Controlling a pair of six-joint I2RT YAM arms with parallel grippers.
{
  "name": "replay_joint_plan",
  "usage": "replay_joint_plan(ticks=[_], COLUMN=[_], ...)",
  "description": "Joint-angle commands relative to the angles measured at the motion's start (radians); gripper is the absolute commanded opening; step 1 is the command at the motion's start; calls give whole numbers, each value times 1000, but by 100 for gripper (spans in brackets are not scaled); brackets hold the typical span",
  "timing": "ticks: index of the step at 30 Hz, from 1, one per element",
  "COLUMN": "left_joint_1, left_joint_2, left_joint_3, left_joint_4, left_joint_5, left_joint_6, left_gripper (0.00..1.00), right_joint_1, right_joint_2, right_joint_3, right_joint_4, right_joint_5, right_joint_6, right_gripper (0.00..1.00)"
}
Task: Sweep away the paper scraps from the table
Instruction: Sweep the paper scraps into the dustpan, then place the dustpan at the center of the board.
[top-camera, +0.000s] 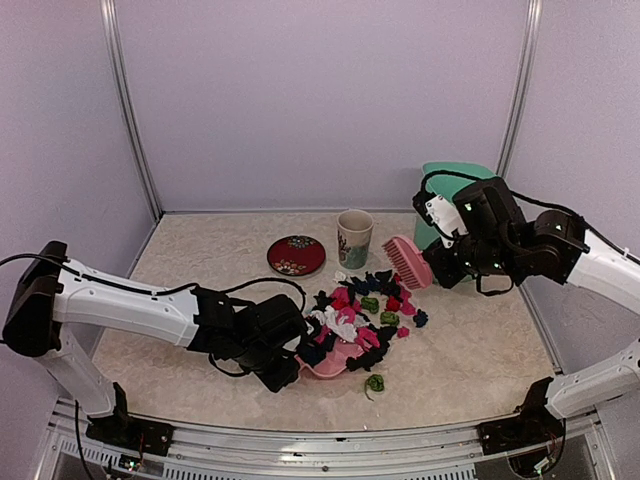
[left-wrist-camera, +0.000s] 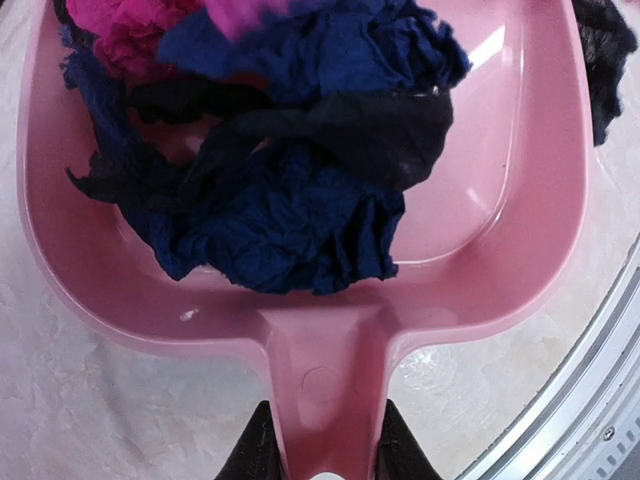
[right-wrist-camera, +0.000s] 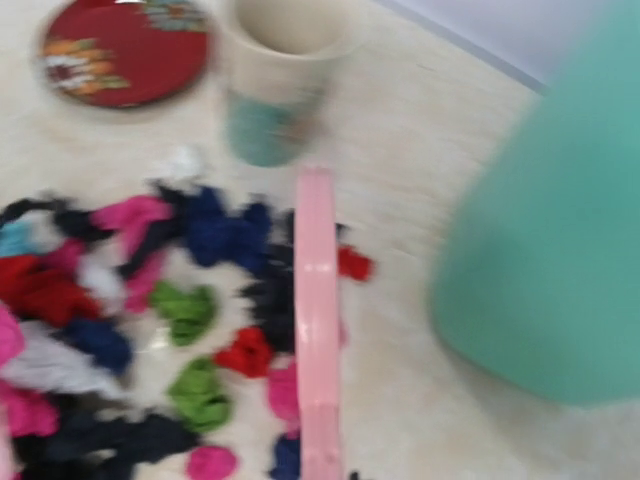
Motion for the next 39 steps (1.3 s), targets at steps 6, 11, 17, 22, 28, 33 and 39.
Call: replay_joint_plan(ticks=[6, 11, 17, 22, 28, 33, 39], left_joint_1=[-11, -10, -9, -4, 12, 32, 66], left_joint_2=[-61, -55, -24, 38, 113, 190, 320], left_joint_3=[103, 164, 239, 370, 557, 714, 920], left_joint_4=[-61, -90, -119, -181, -205, -203, -194], left_joint_5=[-65, -75, -62, -34, 31, 81, 197], left_joint_6=[5, 20, 41, 69, 124, 189, 252], left_gripper=[0, 0, 0, 0, 0, 0, 0], right_joint_1=[-115, -146, -161, -174, -180, -181, -183], right_joint_2=[-64, -82, -123, -181, -272, -331, -363], right_joint_3=[-58, -110, -159, -207, -281, -339, -388], right_joint_4=[39, 53, 41, 26, 38, 64, 95], right_joint_5=[39, -3, 18, 69, 87, 62, 16], right_joint_6=[91, 139, 200, 318, 405, 455, 490], right_gripper=[0, 0, 0, 0, 0, 0, 0])
